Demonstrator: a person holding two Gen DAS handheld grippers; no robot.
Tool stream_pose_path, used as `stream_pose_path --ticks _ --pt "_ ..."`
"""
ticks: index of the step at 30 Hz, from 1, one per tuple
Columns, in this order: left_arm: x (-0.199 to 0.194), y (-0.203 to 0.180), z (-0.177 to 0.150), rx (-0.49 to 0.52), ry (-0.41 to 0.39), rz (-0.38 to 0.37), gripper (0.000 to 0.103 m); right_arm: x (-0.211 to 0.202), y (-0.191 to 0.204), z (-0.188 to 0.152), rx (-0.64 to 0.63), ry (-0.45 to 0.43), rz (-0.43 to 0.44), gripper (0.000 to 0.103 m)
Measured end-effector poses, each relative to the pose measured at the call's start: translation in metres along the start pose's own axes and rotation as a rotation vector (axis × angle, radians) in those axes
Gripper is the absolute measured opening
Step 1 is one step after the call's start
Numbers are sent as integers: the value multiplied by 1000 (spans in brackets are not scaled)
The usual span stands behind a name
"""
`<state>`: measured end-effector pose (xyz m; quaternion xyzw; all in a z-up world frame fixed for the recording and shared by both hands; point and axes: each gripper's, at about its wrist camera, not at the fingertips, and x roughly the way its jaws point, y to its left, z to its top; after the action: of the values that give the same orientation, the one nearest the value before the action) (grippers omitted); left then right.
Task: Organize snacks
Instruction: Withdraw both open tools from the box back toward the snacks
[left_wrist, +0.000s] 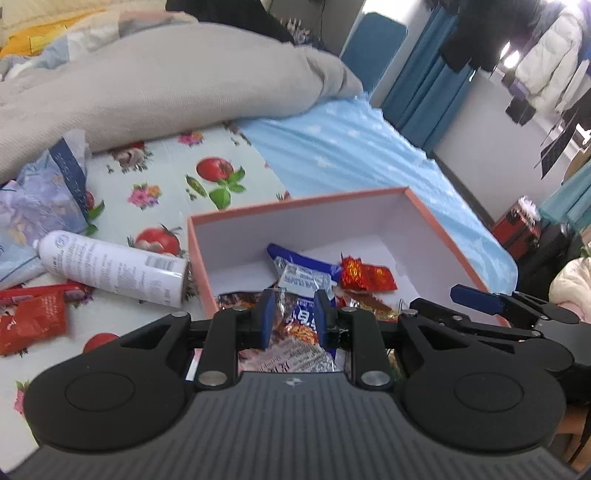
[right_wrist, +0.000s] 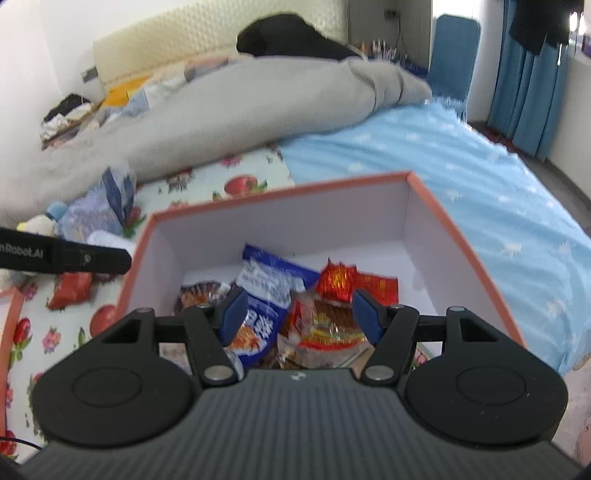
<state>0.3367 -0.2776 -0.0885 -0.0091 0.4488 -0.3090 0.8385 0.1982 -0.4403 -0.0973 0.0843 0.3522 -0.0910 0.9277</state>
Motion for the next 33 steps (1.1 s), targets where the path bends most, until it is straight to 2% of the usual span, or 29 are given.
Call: stream_pose_path --ticks 10,14,19,33 --pt "-54 4 -5 44 -148 19 26 -34 31 8 -10 -126 51 65" --pt "-70 4 -9 74 -190 28 26 -42 48 7 -33 -172 47 65" --pt "-88 8 -18 96 -239 52 26 -47 66 2 -53 -193 68 65" --pt "-111 54 -54 44 -265 101 26 -55 113 -17 -87 -216 127 65"
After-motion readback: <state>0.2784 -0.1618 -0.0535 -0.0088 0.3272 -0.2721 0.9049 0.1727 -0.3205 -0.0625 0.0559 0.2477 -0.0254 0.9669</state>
